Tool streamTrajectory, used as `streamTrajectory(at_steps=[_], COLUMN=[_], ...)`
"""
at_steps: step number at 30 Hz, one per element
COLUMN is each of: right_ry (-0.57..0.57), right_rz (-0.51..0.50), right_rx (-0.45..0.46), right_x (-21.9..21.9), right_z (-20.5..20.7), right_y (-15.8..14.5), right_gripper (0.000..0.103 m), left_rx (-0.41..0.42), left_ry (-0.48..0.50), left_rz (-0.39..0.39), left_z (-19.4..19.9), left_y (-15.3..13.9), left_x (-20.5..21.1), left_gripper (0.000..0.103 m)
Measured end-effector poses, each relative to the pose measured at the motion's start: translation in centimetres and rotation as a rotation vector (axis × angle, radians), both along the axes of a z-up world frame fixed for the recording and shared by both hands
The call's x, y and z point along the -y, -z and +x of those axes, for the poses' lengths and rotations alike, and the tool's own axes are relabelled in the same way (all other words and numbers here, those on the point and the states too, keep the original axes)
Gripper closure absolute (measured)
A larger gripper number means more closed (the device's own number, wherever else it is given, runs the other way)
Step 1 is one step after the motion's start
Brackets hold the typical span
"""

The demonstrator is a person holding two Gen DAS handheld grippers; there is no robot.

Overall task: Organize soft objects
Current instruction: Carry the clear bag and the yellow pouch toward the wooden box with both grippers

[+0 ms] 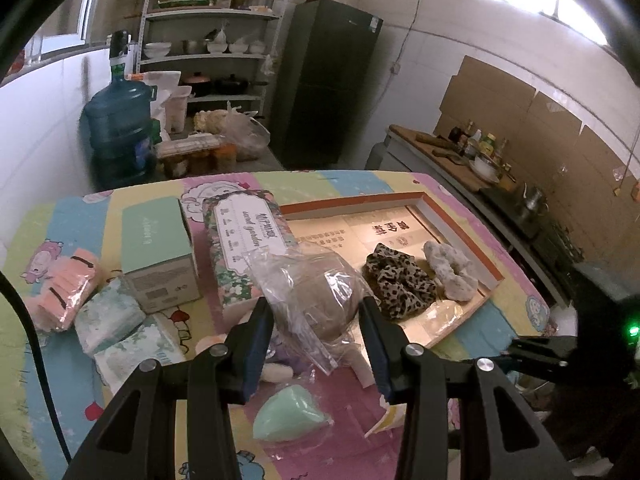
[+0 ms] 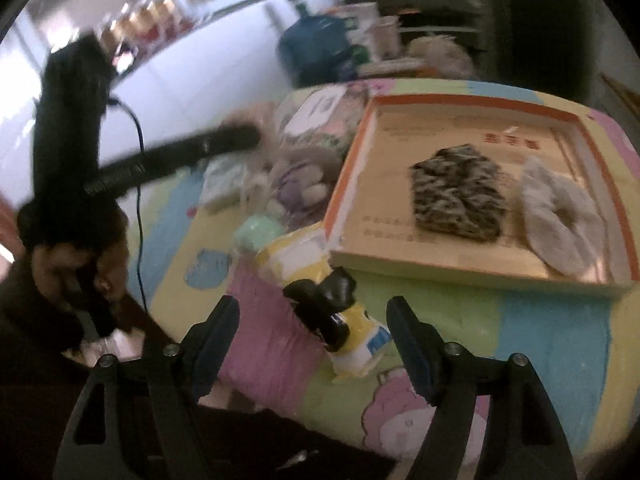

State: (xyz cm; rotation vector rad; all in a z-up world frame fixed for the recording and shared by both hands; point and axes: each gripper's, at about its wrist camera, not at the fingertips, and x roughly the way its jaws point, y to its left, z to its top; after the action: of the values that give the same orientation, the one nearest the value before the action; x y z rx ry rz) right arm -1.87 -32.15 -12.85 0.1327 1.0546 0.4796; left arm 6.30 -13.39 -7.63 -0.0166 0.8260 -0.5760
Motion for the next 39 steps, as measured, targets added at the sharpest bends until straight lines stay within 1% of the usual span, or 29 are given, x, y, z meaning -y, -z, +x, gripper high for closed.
streamTrajectory(at_steps=[8, 9, 10, 12, 18, 25, 32, 39], right_ry=[-0.095, -0.104, -0.113, -0.12, -0.093, -0.039, 0.056, 0.158], right_rz=[-0.139, -0.151, -0.167, -0.179, -0.161, -0.111, -0.095, -0.113], right_rx=[-0.045, -0.048, -0.049, -0.046, -0.033, 0.014, 0.09, 0.146], right_x=[-1.4, -1.4, -1.7, -1.9, -1.7, -0.5, 2.5, 6.2], right_z=[1.4, 1.4, 1.4, 1.3, 1.2, 0.5, -0.2, 1.0], right_y=[2.6, 2.8, 3.0, 3.1, 2.8, 0.3, -2.8, -4.8], right_gripper=[0.026, 0.033, 0.047, 0.054, 0.056, 0.059, 0.059, 0.059], left_rx=[0.004, 0.004, 0.003, 0.002, 0.0, 0.012, 0.027, 0.037], left_ry=[-0.023, -0.025, -0.027, -0.029, -0.021, 0.006, 0.039, 0.059], left_rz=[0.006, 0.006, 0.006, 0.007, 0.006, 0.003, -0.002, 0.0], left_z=[-0.6, -0.6, -0.6, -0.6, -0.7, -0.5, 0.2, 1.1], left_y=[-0.3, -0.2, -0.2, -0.2, -0.1, -0.4, -1.0, -1.3], left_x=[-1.0, -1.0, -1.1, -1.0, -0.8, 0.7, 3.0, 6.4], left_gripper=[0.058, 0.058, 0.058, 0.058, 0.058, 0.058, 0.058, 0.058])
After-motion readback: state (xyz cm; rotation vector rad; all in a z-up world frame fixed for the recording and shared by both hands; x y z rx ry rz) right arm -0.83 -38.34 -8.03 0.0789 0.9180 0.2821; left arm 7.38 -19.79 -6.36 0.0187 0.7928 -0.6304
